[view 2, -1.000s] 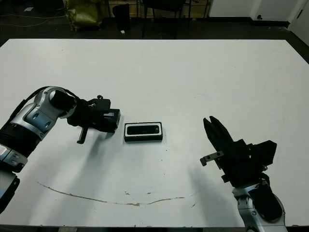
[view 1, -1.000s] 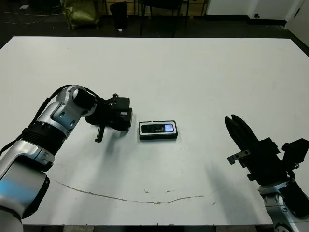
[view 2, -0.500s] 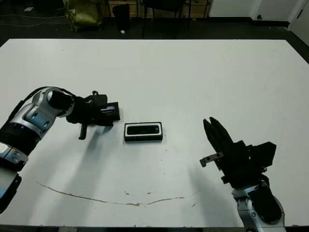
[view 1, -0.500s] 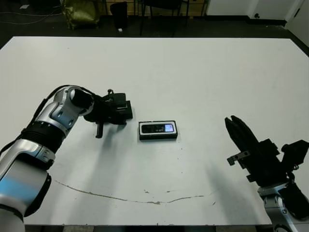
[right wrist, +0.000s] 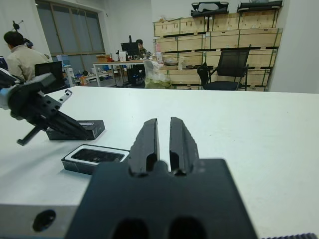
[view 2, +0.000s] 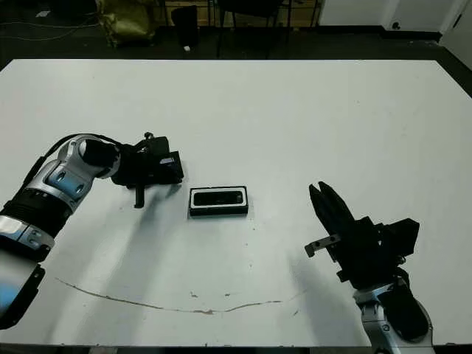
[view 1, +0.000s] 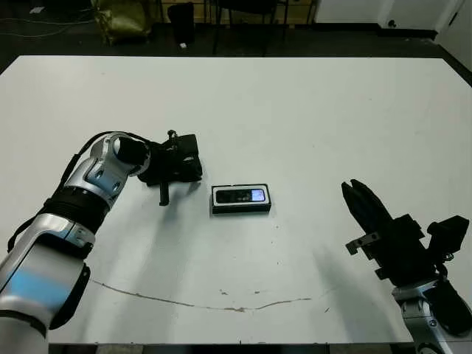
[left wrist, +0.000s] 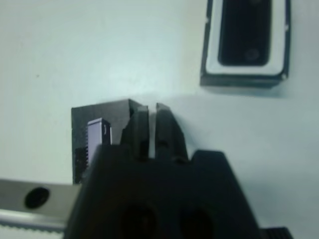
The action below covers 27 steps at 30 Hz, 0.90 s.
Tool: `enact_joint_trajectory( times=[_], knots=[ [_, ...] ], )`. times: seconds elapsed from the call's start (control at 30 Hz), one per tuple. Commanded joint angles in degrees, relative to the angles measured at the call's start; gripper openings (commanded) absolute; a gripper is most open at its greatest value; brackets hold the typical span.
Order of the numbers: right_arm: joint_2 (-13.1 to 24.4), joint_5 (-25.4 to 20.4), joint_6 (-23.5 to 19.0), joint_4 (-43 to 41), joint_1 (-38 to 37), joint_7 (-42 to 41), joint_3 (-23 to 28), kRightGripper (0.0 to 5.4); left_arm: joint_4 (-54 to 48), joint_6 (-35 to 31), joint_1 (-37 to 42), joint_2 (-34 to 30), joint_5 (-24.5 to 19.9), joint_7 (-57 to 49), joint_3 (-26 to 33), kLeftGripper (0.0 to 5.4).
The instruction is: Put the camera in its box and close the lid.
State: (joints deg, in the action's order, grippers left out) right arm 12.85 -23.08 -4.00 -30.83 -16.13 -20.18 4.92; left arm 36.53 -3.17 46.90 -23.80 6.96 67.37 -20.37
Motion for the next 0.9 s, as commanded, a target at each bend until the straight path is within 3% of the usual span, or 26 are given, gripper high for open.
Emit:
enact_joint_trajectory(
  times=[0.03,0.23,0.43,0.5,0.67,0.9],
  knots=[
    [-0.4,-0.3,-0.4,0.5,-0.7,0.2,-0.1,0.02,-7.5,-5.8,-3.2,-3.7,-4.9,6.2,2.5,0.00],
    [-0.7,0.2,0.1,0.9,-0.3,0.0,-0.4,0.02,-31.6,-21.4,-10.8,-10.7,-18.8,12.3,9.4,0.00],
    [-0.7,0.4,-0.2,0.8,-0.1,0.1,-0.8,0.02,-40.5,-21.5,-18.2,-9.8,-26.8,-0.4,22.9,0.00],
    [-0.9,0.0,-0.1,0.9,0.0,-0.1,-0.9,0.02,-41.2,-21.2,-20.2,-8.4,-27.8,-6.5,26.5,0.00],
    [-0.6,0.4,-1.8,-0.3,-0.2,1.1,-1.0,0.00,-43.2,-20.4,-22.8,-9.8,-25.3,-17.5,30.1,0.22],
    [-0.5,-0.4,-1.9,0.5,0.4,0.7,-0.7,0.00,-39.9,-18.3,-23.0,-14.2,-21.7,-20.3,28.7,1.81]
  ],
)
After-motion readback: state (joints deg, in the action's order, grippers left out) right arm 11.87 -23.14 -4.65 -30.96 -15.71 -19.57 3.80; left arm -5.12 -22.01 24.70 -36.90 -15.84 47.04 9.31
